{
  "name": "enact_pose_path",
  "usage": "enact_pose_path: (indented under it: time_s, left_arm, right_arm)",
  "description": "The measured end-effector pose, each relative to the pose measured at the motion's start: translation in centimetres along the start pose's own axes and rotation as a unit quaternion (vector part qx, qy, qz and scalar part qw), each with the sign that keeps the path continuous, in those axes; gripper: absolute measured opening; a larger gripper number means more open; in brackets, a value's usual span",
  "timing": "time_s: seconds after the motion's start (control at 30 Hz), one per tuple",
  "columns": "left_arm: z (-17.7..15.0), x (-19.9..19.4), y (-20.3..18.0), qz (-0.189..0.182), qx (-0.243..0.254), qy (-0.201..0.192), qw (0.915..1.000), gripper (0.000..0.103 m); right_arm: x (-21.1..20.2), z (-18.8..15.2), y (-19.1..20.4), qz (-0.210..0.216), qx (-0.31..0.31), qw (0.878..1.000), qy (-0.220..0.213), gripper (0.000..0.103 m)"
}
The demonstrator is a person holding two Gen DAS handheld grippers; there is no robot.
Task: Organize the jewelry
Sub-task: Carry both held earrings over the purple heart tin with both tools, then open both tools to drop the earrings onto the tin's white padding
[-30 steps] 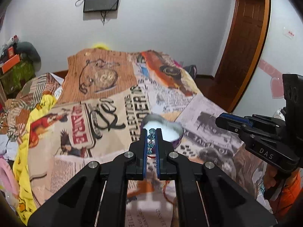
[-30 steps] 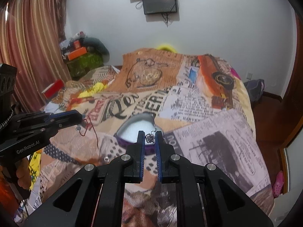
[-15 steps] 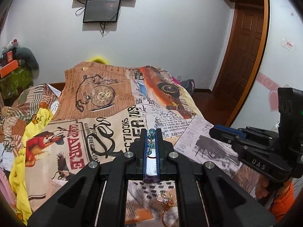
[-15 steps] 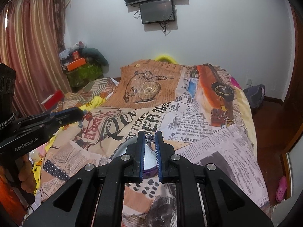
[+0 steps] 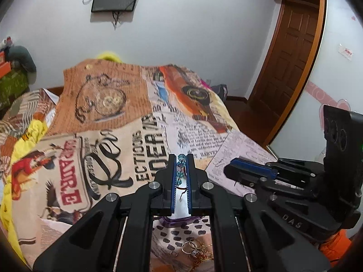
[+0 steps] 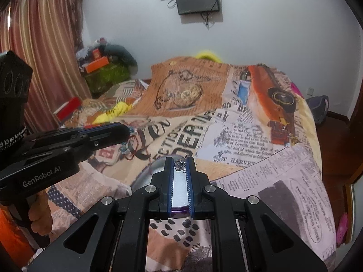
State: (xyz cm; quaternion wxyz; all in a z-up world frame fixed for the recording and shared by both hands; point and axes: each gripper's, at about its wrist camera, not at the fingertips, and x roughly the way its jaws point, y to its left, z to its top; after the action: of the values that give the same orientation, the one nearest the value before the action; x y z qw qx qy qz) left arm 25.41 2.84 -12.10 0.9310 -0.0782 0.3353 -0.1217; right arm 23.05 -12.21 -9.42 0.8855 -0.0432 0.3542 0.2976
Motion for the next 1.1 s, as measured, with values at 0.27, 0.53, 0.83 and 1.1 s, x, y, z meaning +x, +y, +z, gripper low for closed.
enact_pose_path:
  time_s: [0.27,0.53,0.83,1.1]
  left_arm:
    - [-2.1,3.7,0.8,0.001,-0.005,0.060,0.9982,0.006]
    - [-2.9,4.3,0.8,0.001,0.000,0.074,0.9973,0.006]
    - [-2.8,3.8,0.7,0.020,0.009,0.072,0.9971,0.006]
    - [-2.5,2.0,1.3,0.055,0.001,0.053,0.9971,0.040]
  right_arm:
    - [3.1,-1.3,-0.3,0.016,-0.003,0.998,0.056,0.009]
    - [4.0,-1.7,0.0,0.017,-0.010,0.997,0.073,0.009]
    - [4.5,-1.8,0.2,0.014,-0.016,0.996,0.086,0.010]
    - [4.4,-1.9,0.9,0.009,-0.023,0.995,0.099,0.012]
